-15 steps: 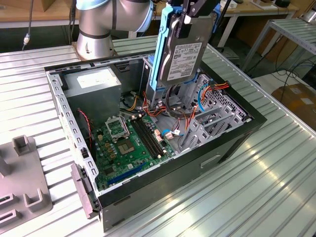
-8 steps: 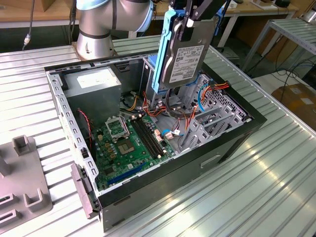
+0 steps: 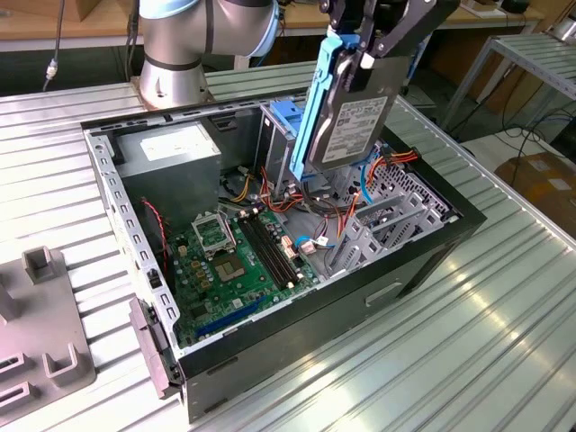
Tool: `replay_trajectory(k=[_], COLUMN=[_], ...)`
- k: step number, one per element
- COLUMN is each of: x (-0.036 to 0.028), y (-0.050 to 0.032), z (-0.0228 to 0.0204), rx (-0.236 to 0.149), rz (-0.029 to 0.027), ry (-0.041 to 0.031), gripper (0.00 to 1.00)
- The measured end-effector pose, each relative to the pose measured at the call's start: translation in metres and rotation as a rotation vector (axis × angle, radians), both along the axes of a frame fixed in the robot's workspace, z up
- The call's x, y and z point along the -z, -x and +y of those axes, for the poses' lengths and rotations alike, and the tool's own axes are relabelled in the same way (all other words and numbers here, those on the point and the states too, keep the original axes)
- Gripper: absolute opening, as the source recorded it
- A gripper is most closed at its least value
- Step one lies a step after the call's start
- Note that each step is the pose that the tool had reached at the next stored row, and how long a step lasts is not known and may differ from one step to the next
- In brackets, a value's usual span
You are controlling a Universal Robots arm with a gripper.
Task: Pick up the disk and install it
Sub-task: 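Insert the disk into the insertion slot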
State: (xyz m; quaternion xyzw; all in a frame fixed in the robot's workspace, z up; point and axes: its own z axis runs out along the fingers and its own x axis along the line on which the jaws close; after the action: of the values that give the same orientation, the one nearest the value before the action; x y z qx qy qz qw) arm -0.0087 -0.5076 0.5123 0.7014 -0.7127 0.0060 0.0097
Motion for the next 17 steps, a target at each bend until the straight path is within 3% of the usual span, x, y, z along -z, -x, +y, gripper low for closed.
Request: replay_trajectory(k=[6, 8, 10, 17], x=[0.0022, 0.0036, 0.0055, 0.0112], y=[-0.0172, -0.0293, -0.0396, -0.0459], z=[-0.0115, -0.0155, -0.0166, -0.0241], rx=[0.000, 0.000, 0.000, 0.000], rz=[0.0037, 0.0046, 0.0047, 0.0023], ry=[0.0000, -0.0002, 0.0000, -0.0003], gripper=[0.37, 0.37, 0.37, 0.37])
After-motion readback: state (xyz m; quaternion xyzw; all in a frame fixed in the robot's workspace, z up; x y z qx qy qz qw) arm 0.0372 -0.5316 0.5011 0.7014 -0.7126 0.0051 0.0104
